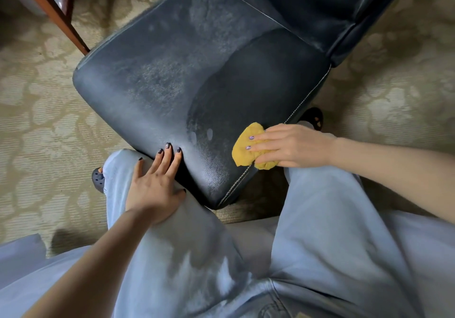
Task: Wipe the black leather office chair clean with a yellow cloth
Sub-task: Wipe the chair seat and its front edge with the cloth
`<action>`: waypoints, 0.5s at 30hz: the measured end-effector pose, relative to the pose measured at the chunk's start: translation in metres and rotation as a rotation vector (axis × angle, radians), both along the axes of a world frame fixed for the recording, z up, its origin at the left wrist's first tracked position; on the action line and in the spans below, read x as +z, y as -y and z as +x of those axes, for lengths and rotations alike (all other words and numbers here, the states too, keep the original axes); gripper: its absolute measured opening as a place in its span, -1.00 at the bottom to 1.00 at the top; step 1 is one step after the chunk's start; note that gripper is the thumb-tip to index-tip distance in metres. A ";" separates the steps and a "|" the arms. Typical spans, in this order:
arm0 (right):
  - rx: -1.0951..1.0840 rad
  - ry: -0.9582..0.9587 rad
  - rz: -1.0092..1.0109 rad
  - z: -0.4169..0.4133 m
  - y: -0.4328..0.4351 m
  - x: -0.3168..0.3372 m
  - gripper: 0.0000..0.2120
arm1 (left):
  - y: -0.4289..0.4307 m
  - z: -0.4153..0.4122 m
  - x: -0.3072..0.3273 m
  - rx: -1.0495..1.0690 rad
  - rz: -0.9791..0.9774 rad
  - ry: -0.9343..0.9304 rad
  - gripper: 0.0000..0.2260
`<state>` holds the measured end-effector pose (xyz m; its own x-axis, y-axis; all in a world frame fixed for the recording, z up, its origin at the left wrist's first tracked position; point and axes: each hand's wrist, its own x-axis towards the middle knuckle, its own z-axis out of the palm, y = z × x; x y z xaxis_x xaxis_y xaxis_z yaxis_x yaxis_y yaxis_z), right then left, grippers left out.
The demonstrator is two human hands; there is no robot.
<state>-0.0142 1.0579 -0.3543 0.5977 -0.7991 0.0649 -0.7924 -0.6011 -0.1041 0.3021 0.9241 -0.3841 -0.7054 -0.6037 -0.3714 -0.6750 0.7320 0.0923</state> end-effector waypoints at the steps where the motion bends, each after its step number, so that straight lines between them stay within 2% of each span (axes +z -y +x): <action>1: 0.035 0.038 -0.021 0.012 0.001 -0.003 -0.79 | 0.000 0.000 0.000 -0.002 -0.001 0.010 -0.19; 5: 0.284 0.067 -0.073 0.070 0.004 -0.033 -0.82 | 0.000 0.000 0.001 0.007 0.008 0.007 -0.20; 11: 0.605 -0.399 -0.094 0.091 -0.002 -0.083 -0.82 | 0.000 0.000 0.003 0.005 0.008 -0.008 -0.19; 13: 0.547 -0.562 -0.019 0.074 -0.006 -0.089 -0.83 | 0.000 0.001 0.002 0.001 0.004 0.007 -0.19; 15: 0.315 -0.453 0.111 0.060 -0.015 -0.083 -0.75 | 0.000 0.001 0.002 -0.005 -0.002 0.005 -0.20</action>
<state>0.0456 1.0733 -0.4374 0.7573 -0.5646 -0.3284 -0.5562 -0.8210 0.1288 0.3028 0.9241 -0.3822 -0.7068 -0.6006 -0.3737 -0.6715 0.7358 0.0876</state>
